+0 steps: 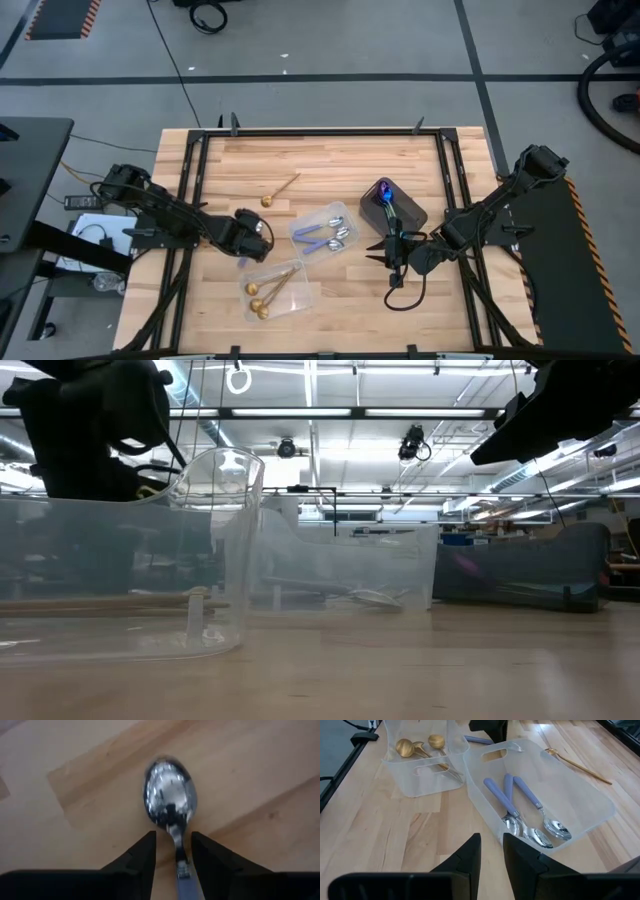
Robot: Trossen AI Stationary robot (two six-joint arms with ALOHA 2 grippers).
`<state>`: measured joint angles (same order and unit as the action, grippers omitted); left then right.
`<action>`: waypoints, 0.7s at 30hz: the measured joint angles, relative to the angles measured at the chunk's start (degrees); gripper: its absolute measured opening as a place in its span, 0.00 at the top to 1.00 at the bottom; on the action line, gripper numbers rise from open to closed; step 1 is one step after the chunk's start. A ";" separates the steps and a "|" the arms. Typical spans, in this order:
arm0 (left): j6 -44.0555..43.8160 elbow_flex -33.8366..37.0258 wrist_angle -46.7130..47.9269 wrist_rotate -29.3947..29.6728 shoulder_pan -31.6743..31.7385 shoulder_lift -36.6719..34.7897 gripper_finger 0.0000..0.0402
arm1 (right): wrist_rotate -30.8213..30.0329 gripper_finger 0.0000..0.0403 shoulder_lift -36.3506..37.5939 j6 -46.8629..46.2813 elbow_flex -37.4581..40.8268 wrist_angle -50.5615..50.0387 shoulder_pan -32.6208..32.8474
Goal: Sort silverware by color (type)
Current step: Put the violet spoon into the top transparent bin
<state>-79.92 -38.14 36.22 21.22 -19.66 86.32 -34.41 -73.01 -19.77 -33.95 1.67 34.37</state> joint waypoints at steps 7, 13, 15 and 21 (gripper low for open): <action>1.50 0.16 -0.11 3.44 -0.02 0.00 0.72 | 0.00 0.77 0.00 0.00 0.00 0.02 0.00; 5.53 0.16 -2.02 4.01 0.00 1.56 0.92 | 0.00 0.77 0.00 0.00 0.00 0.02 0.00; 7.71 -0.04 -3.20 4.53 -0.04 2.87 0.96 | 0.00 0.77 0.00 0.02 0.00 0.03 0.00; 10.16 -0.06 -5.15 5.30 -0.14 4.69 0.96 | 0.03 0.77 0.00 0.00 0.00 0.09 0.00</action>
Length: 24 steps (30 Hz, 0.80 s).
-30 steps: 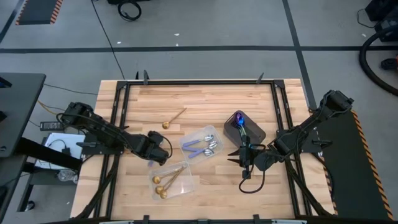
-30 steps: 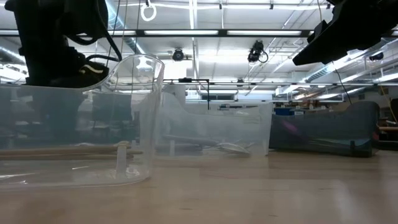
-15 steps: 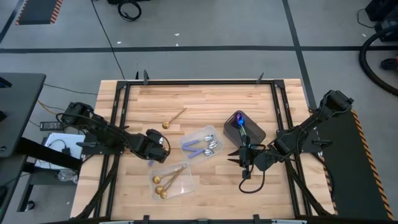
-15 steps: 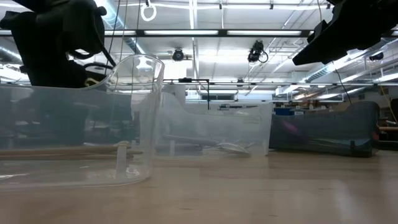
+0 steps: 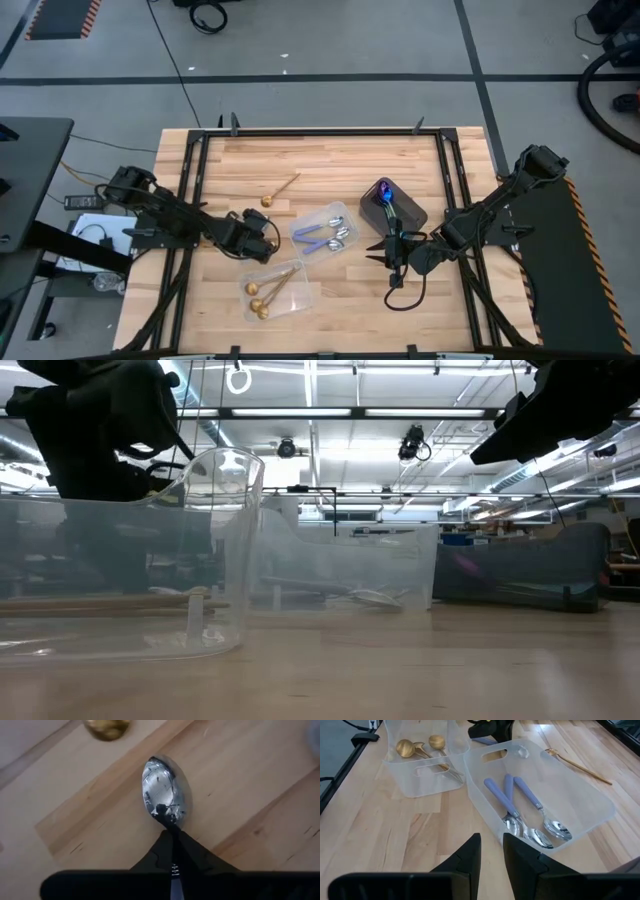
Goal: Sort silverware by color (type)
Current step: Put the violet spoon into the top transparent bin
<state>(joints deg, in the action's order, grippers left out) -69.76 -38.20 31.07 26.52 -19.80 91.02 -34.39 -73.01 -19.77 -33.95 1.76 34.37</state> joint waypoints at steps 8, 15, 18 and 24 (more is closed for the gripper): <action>1.94 -0.62 0.50 -0.82 -1.57 -6.05 1.00 | 0.17 0.77 0.00 0.02 0.00 0.12 0.00; 5.88 -2.49 1.21 3.14 -1.56 -9.27 1.00 | 0.15 0.77 0.00 0.02 0.00 0.35 0.00; 8.03 -3.92 1.27 3.97 -1.50 -9.26 1.00 | 0.15 0.77 0.00 0.02 0.00 0.48 0.00; 12.01 -6.49 1.33 5.58 -1.37 -9.26 1.00 | 0.15 0.77 0.00 0.26 0.00 0.82 0.00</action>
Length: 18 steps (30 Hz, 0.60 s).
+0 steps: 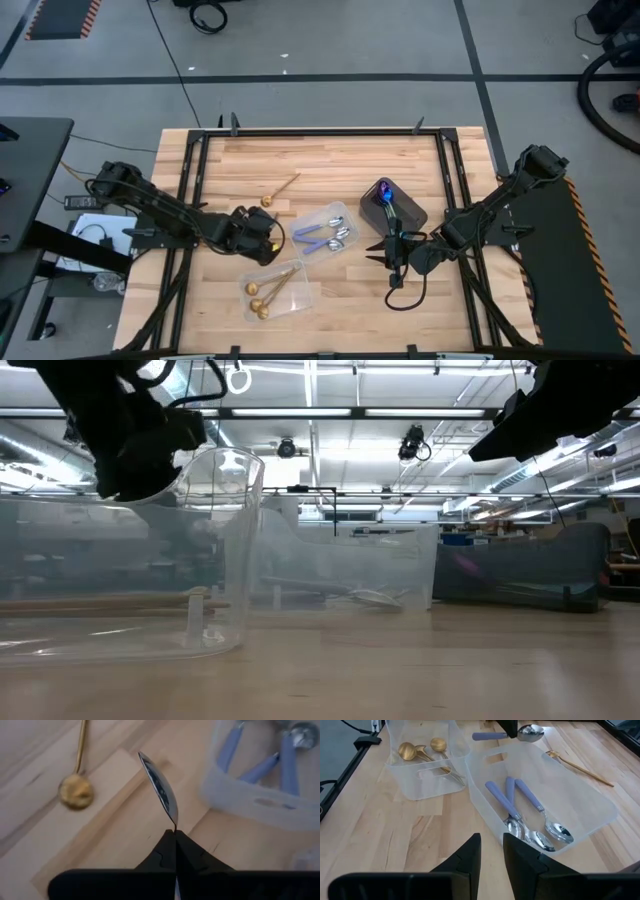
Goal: Sort silverware by color (type)
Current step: Put the violet spoon into the top transparent bin
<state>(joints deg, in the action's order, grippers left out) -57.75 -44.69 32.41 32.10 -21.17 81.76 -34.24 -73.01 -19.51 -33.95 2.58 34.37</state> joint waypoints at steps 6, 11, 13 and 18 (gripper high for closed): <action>4.56 -3.38 0.10 1.42 0.02 -0.02 1.00 | 0.00 0.77 0.00 0.02 0.00 0.05 0.00; 9.16 -7.19 -0.64 2.70 0.20 -0.02 1.00 | 0.22 0.77 0.00 0.02 0.00 0.19 0.00; 11.01 -8.35 -2.39 2.63 0.60 0.08 1.00 | 0.22 0.77 0.00 0.02 0.00 0.19 0.00; 15.01 -11.30 -3.35 2.66 1.17 0.74 1.00 | 0.24 0.77 0.00 0.02 0.00 0.19 0.00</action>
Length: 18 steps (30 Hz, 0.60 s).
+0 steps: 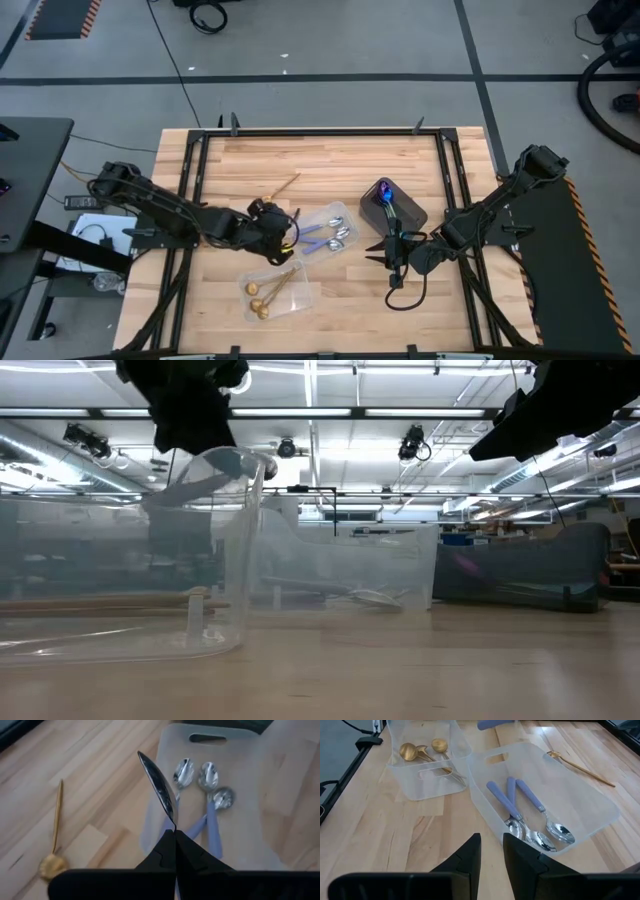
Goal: Sort silverware by color (type)
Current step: Put the violet spoon into the top transparent bin
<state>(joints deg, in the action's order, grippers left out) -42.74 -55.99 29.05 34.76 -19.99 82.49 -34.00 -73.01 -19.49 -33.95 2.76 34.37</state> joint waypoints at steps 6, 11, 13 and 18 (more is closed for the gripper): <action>3.72 -1.03 -4.12 -0.02 0.36 0.05 1.00 | 0.00 0.77 0.00 0.20 0.00 0.05 0.00; 5.27 -1.03 -8.65 -0.05 0.33 0.75 1.00 | 0.00 0.77 0.00 0.20 0.00 0.04 0.00; 6.93 -1.01 -9.57 -0.21 0.33 1.05 1.00 | 0.00 0.77 0.00 0.20 0.00 0.04 0.00; 13.14 -2.45 -12.67 -0.01 1.58 3.49 1.00 | 0.02 0.77 0.00 1.03 -0.04 0.66 -0.11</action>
<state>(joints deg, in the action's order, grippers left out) -29.60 -58.44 16.38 34.76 -18.41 85.98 -33.98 -73.01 -18.45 -33.99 3.42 34.26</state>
